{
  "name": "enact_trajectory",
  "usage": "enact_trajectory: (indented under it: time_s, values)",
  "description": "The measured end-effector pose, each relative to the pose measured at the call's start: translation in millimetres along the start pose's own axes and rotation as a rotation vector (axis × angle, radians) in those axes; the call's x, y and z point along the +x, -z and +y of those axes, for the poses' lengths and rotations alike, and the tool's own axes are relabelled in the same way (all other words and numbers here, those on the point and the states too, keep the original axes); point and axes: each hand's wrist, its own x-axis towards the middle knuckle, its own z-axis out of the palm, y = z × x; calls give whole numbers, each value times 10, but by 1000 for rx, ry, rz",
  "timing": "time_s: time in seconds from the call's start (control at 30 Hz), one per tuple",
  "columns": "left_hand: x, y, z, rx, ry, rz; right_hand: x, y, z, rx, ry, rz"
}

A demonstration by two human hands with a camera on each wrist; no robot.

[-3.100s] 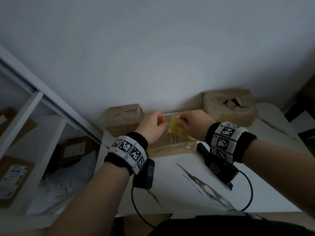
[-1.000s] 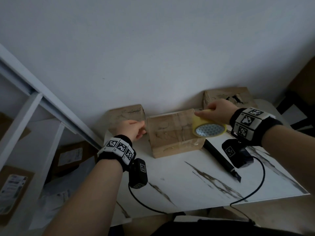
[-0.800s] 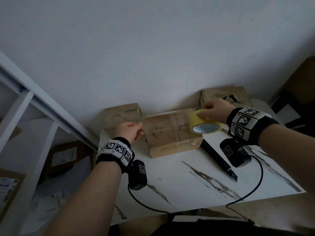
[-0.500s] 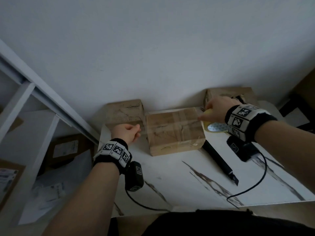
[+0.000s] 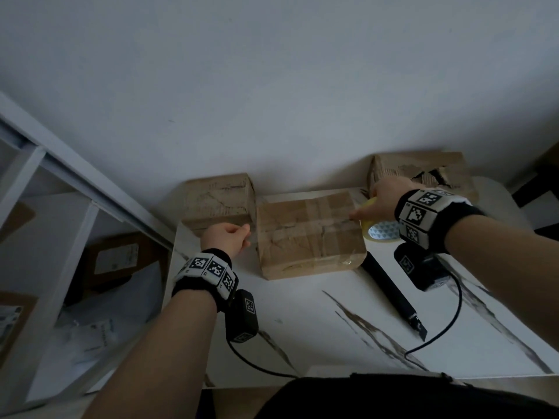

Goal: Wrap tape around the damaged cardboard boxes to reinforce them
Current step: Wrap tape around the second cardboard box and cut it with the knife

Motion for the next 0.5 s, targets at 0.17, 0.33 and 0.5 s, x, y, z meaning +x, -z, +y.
enact_trajectory:
  time_s: [0.17,0.33,0.5]
  values:
    - [20,-29,9,43,-8,23,55,-60,8,-27,-7,3]
    - [27,-75,-15,43,-20,42,110,-100,19,-56,7,2]
    - [48,-116,-4,5,-23,20,131,-149,66,-70,16,16]
